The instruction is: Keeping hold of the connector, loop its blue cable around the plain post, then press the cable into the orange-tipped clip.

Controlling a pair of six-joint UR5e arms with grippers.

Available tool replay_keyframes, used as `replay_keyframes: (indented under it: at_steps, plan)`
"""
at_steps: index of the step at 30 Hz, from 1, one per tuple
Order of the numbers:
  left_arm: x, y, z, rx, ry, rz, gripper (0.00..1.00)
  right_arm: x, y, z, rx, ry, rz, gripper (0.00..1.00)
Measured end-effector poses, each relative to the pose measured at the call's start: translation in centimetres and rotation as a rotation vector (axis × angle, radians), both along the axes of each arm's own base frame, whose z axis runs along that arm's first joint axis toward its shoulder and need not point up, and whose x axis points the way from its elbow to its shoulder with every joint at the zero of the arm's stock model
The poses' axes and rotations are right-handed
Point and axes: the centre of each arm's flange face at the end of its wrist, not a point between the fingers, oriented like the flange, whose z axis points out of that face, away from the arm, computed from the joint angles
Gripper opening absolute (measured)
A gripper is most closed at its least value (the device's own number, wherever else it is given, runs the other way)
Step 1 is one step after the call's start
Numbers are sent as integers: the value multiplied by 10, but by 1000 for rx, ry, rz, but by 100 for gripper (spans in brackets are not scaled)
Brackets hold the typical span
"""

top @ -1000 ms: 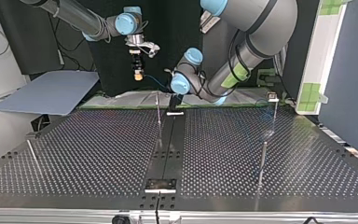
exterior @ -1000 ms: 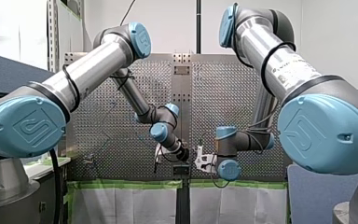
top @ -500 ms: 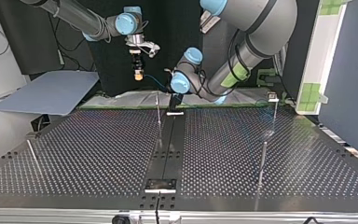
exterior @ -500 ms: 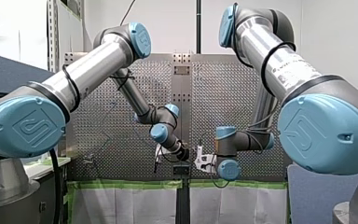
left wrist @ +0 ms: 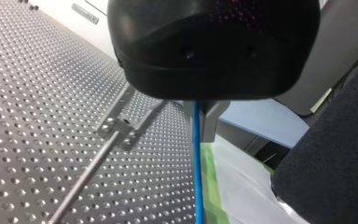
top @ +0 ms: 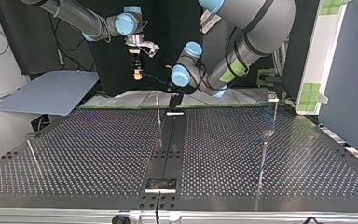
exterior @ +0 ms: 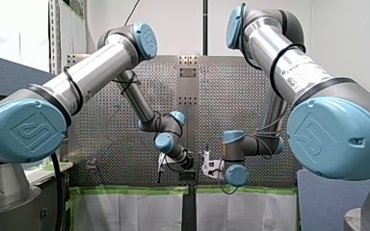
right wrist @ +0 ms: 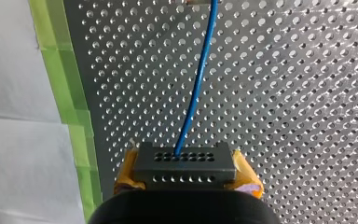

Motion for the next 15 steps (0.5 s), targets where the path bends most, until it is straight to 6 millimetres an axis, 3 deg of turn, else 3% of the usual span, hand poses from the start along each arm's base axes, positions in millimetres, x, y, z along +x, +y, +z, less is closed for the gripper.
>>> replay_keyframes:
  at_steps: [7, 15]
  plan:
    - [-18, 1, -14, -2, -8, 21, 0, -7, 1, -14, 23, 31, -28, 0]
    - [-17, -6, -13, -46, -69, 59, 0, -9, -2, -34, 50, 46, -40, 0]
